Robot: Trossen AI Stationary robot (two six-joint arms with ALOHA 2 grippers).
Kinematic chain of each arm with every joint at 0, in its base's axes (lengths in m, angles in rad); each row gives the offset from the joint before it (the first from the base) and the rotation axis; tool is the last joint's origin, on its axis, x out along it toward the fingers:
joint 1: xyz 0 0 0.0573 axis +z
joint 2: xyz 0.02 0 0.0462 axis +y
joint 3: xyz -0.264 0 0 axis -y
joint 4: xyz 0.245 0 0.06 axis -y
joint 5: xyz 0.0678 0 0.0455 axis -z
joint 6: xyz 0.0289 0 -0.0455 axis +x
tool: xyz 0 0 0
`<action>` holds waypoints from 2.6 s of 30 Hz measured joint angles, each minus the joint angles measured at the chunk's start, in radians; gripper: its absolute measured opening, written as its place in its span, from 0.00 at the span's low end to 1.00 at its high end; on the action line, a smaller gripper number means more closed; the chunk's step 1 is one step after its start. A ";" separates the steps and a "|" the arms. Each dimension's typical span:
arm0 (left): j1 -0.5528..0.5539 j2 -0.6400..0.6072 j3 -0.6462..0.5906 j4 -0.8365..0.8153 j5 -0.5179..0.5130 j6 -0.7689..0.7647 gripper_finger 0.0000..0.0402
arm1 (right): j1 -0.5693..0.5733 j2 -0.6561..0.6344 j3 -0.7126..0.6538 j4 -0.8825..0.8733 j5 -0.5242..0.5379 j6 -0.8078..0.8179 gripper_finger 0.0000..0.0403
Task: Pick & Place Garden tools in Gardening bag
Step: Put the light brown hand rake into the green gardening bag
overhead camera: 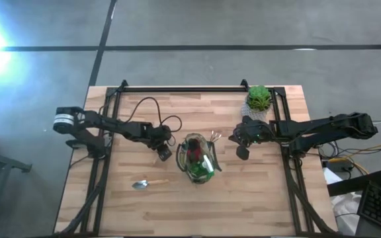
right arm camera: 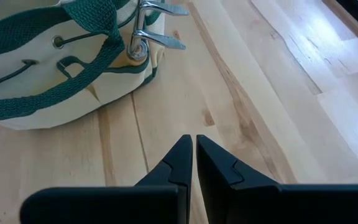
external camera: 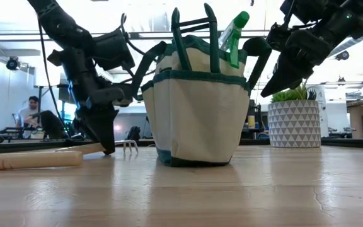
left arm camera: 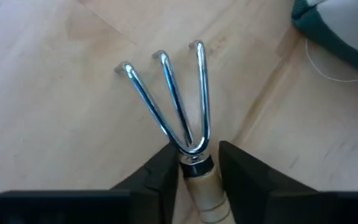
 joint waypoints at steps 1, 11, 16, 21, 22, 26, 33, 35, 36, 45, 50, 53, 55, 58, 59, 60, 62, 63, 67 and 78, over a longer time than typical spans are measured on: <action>0.000 -0.003 -0.001 0.000 -0.004 0.000 0.26 | 0.000 0.000 0.000 0.000 0.000 0.000 0.04; 0.000 -0.030 -0.004 0.007 -0.031 0.021 0.17 | 0.000 0.000 0.000 0.001 0.000 -0.001 0.04; 0.000 -0.037 -0.004 0.006 -0.028 0.025 0.17 | 0.000 0.000 0.000 0.001 0.000 -0.001 0.04; 0.000 -0.085 -0.004 -0.027 -0.027 0.032 0.17 | 0.000 0.000 0.000 0.001 0.000 -0.001 0.04; 0.000 -0.101 -0.004 -0.041 -0.028 0.034 0.17 | 0.000 0.000 0.000 0.001 0.000 -0.001 0.04; 0.000 -0.168 -0.004 -0.074 -0.072 0.045 0.17 | 0.000 0.000 0.000 0.000 0.000 -0.001 0.04; -0.001 -0.310 -0.017 -0.082 -0.157 0.048 0.17 | 0.000 0.000 -0.006 0.001 0.000 0.000 0.04; -0.001 -0.352 -0.019 -0.082 -0.180 0.054 0.17 | 0.000 0.000 -0.009 0.001 0.000 0.001 0.04; -0.001 -0.373 -0.021 -0.076 -0.187 0.058 0.17 | 0.000 0.000 -0.011 0.000 0.000 0.002 0.04; -0.019 -0.513 -0.081 0.153 -0.215 0.115 0.17 | 0.000 0.000 -0.025 0.008 0.000 0.003 0.04; -0.039 -0.526 -0.120 0.305 -0.212 0.182 0.17 | 0.000 0.000 -0.027 0.008 0.000 0.014 0.04; -0.049 -0.526 -0.142 0.369 -0.208 0.202 0.17 | 0.000 0.000 -0.027 0.008 0.000 0.014 0.04; -0.055 -0.526 -0.151 0.394 -0.206 0.212 0.17 | 0.000 0.000 -0.028 0.008 0.000 0.014 0.04; -0.067 -0.526 -0.152 0.425 -0.201 0.233 0.17 | 0.000 0.000 -0.028 0.008 0.000 0.014 0.04; -0.074 -0.526 -0.155 0.450 -0.201 0.242 0.17 | 0.000 0.000 -0.028 0.008 0.000 0.013 0.04; -0.081 -0.526 -0.161 0.486 -0.200 0.251 0.17 | 0.000 0.000 -0.028 0.008 0.000 0.013 0.04; -0.095 -0.526 -0.178 0.571 -0.189 0.273 0.17 | 0.000 0.000 -0.028 0.008 0.000 0.014 0.04; -0.102 -0.526 -0.190 0.620 -0.178 0.286 0.17 | 0.000 0.000 -0.028 0.008 0.000 0.014 0.04; -0.125 -0.526 -0.248 0.818 -0.129 0.336 0.17 | 0.000 0.000 -0.028 0.008 0.000 0.014 0.04; -0.150 -0.526 -0.422 1.342 -0.002 0.399 0.17 | 0.000 0.000 -0.028 0.010 0.006 0.011 0.04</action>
